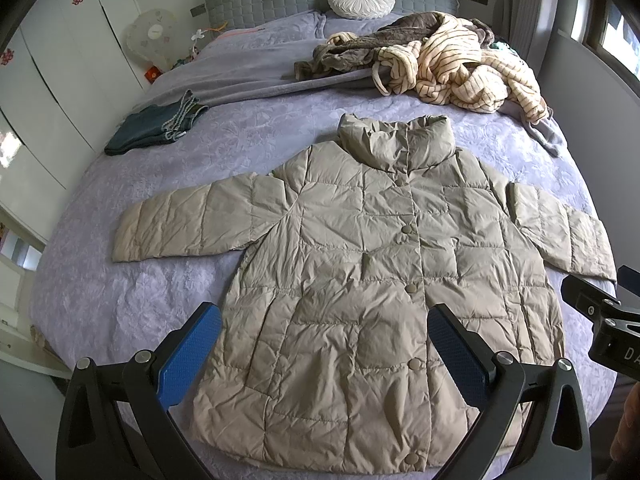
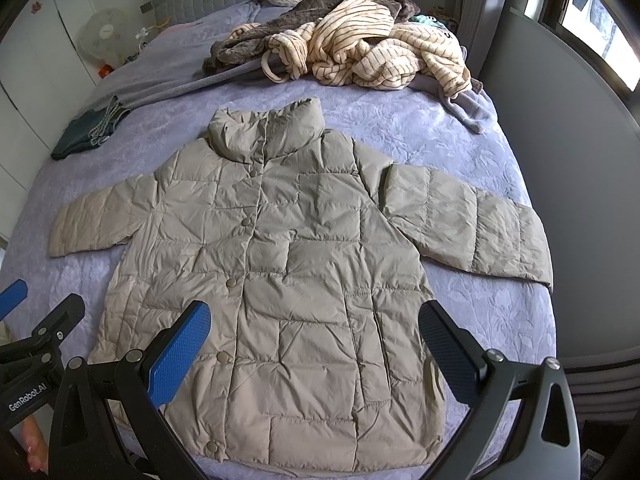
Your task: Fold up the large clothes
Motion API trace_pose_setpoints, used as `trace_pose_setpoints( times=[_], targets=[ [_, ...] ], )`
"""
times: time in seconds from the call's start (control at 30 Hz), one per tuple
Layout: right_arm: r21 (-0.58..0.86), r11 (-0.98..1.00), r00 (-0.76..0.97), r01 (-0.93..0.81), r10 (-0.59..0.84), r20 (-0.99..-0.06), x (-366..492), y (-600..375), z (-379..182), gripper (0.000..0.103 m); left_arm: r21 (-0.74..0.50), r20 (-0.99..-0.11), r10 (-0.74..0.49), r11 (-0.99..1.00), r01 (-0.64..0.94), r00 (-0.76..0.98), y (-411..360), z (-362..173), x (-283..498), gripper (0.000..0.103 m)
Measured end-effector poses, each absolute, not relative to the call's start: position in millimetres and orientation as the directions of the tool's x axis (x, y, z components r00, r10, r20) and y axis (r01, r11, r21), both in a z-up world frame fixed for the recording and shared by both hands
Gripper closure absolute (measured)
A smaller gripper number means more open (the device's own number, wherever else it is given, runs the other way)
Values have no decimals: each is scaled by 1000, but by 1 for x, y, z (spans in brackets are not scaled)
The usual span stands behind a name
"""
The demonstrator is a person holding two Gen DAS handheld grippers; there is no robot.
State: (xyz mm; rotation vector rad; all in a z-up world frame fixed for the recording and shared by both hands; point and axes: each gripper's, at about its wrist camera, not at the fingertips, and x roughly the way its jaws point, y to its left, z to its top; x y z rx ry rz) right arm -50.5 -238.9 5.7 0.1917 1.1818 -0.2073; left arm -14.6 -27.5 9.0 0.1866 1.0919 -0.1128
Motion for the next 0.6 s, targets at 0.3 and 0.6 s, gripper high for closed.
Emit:
trace_pose_setpoints(
  times=[0.3, 0.6],
  targets=[
    [41, 962, 358, 270, -61, -932, -47, -239, 5, 0, 93, -890, 0, 979, 181, 456, -28, 9, -15, 0],
    [34, 963, 343, 268, -62, -937, -42, -238, 5, 0, 56, -903, -33, 980, 192, 429, -22, 6, -12, 0]
  ],
)
